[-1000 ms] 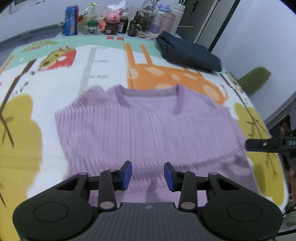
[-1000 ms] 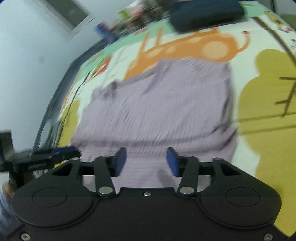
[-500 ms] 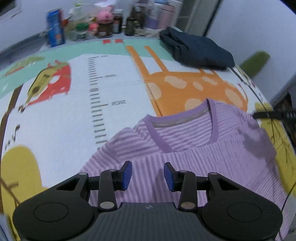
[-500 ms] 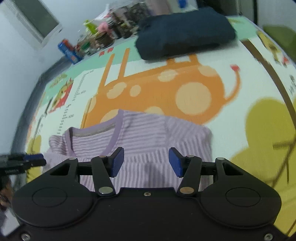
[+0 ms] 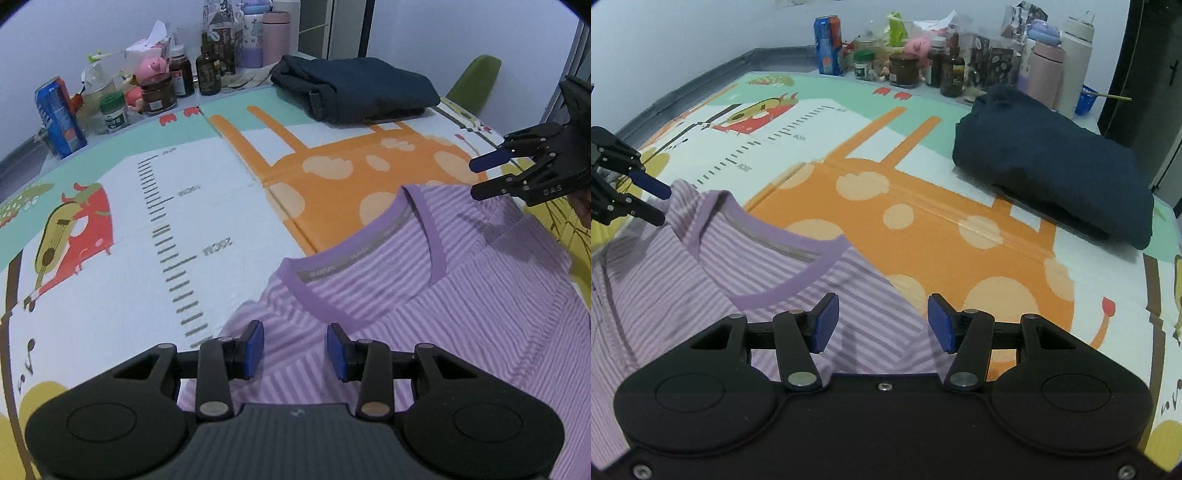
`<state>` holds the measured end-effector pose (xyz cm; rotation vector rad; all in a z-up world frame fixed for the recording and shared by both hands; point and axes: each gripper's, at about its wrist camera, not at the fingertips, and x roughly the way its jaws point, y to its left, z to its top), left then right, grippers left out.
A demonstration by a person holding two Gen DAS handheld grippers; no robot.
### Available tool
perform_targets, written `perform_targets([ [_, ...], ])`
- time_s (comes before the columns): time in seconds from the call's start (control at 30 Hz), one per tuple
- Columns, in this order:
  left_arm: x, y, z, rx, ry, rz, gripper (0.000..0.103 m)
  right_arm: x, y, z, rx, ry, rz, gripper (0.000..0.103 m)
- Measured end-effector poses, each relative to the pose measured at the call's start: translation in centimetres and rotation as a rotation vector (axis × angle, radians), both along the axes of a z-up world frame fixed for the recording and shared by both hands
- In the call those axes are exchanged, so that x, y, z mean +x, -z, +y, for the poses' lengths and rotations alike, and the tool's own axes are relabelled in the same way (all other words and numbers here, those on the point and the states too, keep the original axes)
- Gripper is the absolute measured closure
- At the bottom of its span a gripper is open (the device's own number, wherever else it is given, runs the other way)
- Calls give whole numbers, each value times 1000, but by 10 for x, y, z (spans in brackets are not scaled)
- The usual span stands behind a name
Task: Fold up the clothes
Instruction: 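Move both grippers over the shirt toward its purple collar, then grasp the purple collar with the left gripper while the right gripper grasps the collar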
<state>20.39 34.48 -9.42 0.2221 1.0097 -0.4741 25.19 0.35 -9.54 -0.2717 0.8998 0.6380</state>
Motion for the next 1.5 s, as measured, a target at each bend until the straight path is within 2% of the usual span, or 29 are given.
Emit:
perform_targets([
  [0.17,4,6,-13,20,12,27,60,6,6,-7,9,-10,17,51],
  [0.3,5,11,-20,31,11,52,53,7,10,-6,-1,-52,20,51],
  [0.47,5,10,-21,6,-32,61,51,6,12,1,-18,-63,-5,51],
  [0.53,5,4,-20,-41,-35,45,51,7,9,1,23,-40,3,51],
  [0.63,6,-5,-24,-94,-31,23,51,10,5,0,150,20,75,51],
  [0.73,16,2,-32,-51,-74,34,49,12,7,2,244,64,146,51],
  [0.83,25,11,-38,-16,-122,42,50,13,14,15,192,131,140,51],
  [1.0,28,18,-36,-25,-164,32,50,6,25,43,92,221,76,51],
  [1.17,32,20,-32,-2,-130,24,50,5,30,68,-11,192,-10,51],
  [1.4,36,29,-32,56,-96,48,51,8,37,83,-78,129,-8,52],
  [1.5,37,30,-33,67,-89,53,51,10,37,85,-79,145,7,62],
])
